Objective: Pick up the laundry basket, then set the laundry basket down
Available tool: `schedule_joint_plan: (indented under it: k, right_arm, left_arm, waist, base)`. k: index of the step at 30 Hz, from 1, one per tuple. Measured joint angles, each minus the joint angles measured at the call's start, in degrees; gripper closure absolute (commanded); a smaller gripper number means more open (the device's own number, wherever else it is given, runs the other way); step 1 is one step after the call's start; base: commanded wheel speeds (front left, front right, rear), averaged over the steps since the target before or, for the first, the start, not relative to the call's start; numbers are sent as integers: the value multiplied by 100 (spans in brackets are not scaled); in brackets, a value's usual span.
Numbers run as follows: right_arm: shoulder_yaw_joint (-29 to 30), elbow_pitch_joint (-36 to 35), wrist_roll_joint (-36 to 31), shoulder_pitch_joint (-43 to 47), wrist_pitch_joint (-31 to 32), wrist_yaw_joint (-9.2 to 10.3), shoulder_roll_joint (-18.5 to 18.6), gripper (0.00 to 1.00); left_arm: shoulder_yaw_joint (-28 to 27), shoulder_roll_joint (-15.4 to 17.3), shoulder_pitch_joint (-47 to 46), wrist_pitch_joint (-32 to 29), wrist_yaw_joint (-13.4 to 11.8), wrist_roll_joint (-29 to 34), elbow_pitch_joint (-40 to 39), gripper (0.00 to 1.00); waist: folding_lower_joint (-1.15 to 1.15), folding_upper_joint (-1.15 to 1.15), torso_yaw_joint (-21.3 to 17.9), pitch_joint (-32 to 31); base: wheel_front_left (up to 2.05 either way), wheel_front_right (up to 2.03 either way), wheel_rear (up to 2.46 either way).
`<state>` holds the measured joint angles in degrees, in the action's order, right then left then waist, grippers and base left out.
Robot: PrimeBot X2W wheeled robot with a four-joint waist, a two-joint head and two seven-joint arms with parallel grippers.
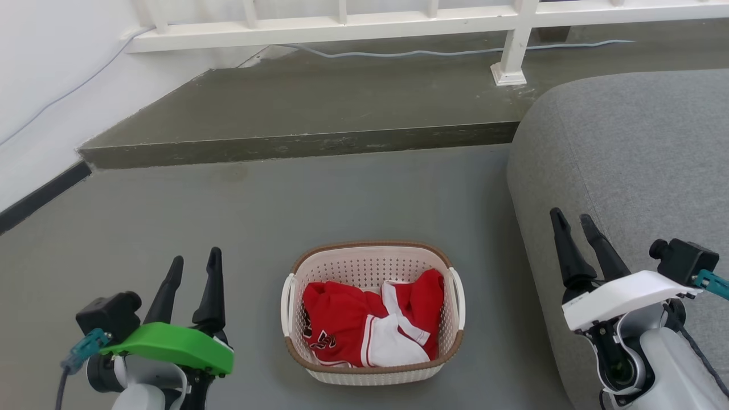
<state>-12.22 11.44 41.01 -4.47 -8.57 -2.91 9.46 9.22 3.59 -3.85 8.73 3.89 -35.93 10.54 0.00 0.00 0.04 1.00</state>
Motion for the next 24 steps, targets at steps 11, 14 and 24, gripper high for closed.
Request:
schedule_joint_plan:
  k: [11,14,24]
  right_arm:
    - [-172,-42,-747,-12,-212,49,22,0]
    - [-214,-56,-971,-30,-268,49,41,0]
    - [-320,-80,-1649,-86,-436,56,65,0]
  left_arm:
    - [73,-35,-3,201,-14,775,-73,0]
    - [105,-46,-5,255,-14,988,-94,0]
    - [198,-52,-26,407,-14,1661,-159,0]
  waist:
    - [0,0,1,1]
    - [0,0,0,0]
    - [0,0,-2,-8]
  base:
    - [0,0,0]
    - [0,0,0]
    - [0,0,0]
